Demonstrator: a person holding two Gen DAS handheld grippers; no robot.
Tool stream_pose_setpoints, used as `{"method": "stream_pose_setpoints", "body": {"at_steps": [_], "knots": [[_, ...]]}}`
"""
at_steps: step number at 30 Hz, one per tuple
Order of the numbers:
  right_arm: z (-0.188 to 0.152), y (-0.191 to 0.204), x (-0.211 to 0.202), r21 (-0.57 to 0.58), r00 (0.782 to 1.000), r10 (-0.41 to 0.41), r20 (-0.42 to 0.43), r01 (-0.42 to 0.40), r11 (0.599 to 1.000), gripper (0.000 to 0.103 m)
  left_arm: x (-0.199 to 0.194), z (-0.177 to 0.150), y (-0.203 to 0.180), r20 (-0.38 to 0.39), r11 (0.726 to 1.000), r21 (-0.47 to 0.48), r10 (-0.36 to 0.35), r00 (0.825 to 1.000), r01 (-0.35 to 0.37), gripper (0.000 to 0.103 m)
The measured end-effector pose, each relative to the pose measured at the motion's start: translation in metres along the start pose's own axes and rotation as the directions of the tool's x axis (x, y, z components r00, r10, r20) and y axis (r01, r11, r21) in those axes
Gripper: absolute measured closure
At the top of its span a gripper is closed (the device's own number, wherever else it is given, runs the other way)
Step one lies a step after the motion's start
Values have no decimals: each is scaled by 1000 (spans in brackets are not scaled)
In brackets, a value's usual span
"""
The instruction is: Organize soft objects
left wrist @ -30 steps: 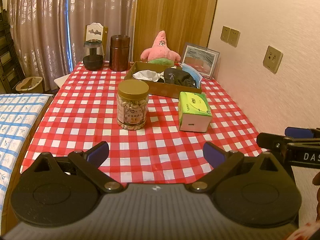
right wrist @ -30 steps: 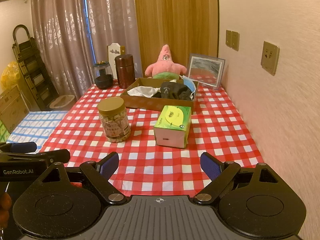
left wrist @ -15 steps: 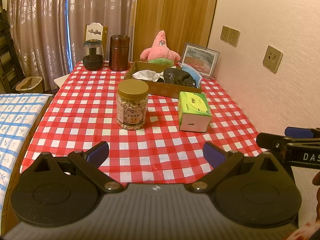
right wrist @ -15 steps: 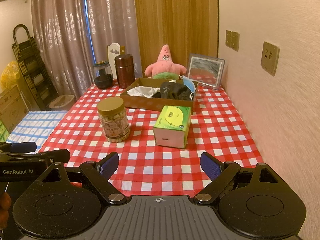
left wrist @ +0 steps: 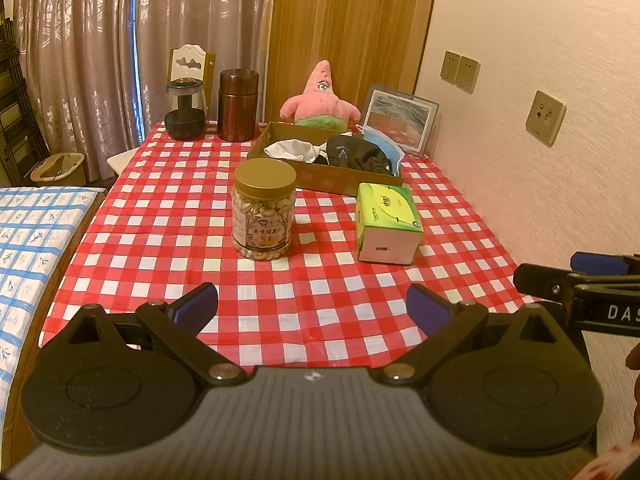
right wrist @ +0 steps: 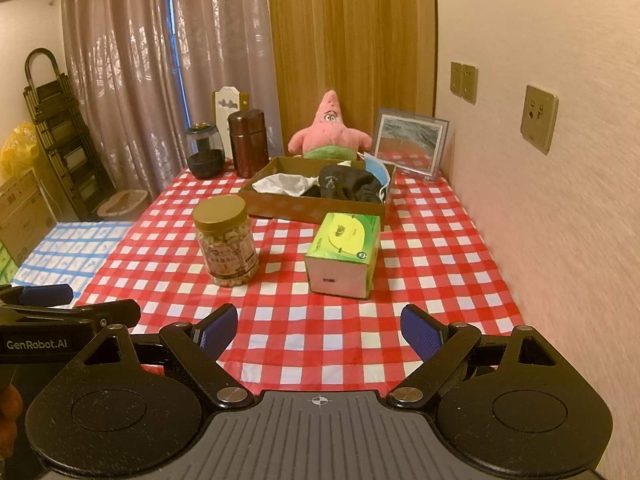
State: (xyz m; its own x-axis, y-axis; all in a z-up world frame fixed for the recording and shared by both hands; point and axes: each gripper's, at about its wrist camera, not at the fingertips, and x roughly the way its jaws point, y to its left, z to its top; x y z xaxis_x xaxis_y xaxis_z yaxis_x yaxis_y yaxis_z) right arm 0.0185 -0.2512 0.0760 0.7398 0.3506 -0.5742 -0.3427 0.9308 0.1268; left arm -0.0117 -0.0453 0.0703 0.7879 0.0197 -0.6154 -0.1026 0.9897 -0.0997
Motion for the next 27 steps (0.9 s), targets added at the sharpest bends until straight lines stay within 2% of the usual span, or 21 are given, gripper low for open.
{"method": "stream_pose_setpoints", "body": {"at_steps": [27], "knots": [[0,0,2,1,1000,0,-1,0,1000,15,1,0,-2,-1,1000,-1,2,1000,-2,3]]}}
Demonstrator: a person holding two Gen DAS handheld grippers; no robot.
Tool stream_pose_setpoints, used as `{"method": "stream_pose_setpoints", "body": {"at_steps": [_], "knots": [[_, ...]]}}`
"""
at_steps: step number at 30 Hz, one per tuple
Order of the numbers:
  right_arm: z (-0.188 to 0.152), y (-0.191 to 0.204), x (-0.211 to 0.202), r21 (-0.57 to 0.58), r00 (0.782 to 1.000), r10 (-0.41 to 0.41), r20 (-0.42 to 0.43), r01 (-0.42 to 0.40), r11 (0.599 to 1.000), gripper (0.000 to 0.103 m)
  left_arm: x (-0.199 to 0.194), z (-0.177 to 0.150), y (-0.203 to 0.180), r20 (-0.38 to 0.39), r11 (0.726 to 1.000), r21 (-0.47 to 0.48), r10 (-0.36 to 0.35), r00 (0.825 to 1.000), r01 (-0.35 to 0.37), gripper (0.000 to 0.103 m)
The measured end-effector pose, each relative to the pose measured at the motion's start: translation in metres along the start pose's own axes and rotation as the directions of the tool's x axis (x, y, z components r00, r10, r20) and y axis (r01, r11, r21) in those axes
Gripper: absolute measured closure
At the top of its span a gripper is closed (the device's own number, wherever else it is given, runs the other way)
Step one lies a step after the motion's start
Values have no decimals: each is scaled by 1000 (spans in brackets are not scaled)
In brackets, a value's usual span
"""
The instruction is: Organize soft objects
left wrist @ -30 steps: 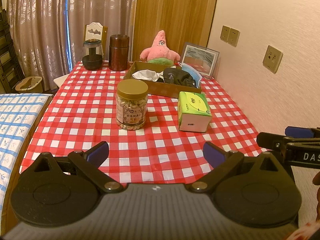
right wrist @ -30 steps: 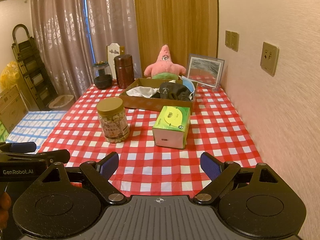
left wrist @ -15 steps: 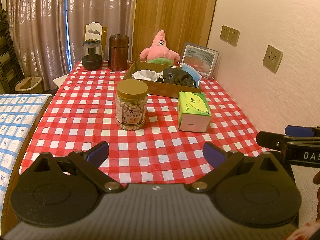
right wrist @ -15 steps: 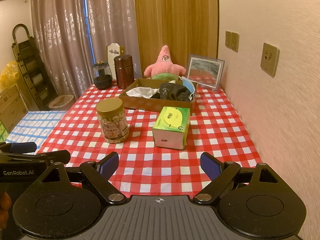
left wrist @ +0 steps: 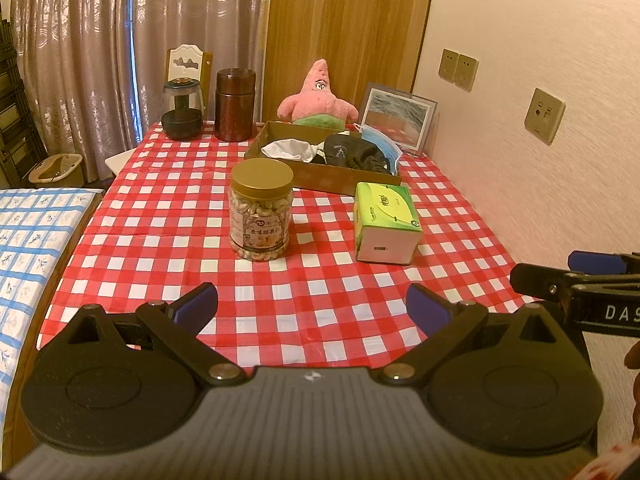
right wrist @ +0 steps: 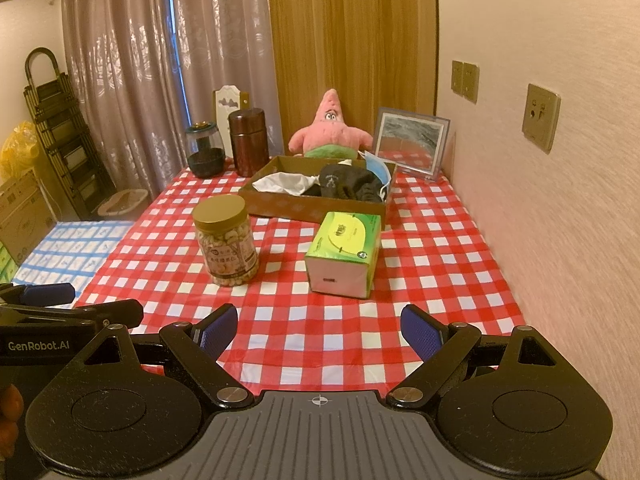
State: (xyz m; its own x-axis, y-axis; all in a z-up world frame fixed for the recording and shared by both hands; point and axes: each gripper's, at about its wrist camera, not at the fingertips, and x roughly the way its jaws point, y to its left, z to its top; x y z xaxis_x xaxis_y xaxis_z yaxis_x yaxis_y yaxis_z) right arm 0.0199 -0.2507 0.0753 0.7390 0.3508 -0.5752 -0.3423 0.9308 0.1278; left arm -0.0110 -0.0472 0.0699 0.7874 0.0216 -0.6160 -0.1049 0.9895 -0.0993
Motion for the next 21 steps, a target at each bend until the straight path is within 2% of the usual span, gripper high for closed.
{"method": "stream_pose_setpoints", "body": {"at_steps": [21], "knots": [[0,0,0,0,1000,0,0,0,1000,15,7,-7,-3,7,1000,-2,-19,1000,19,3]]}}
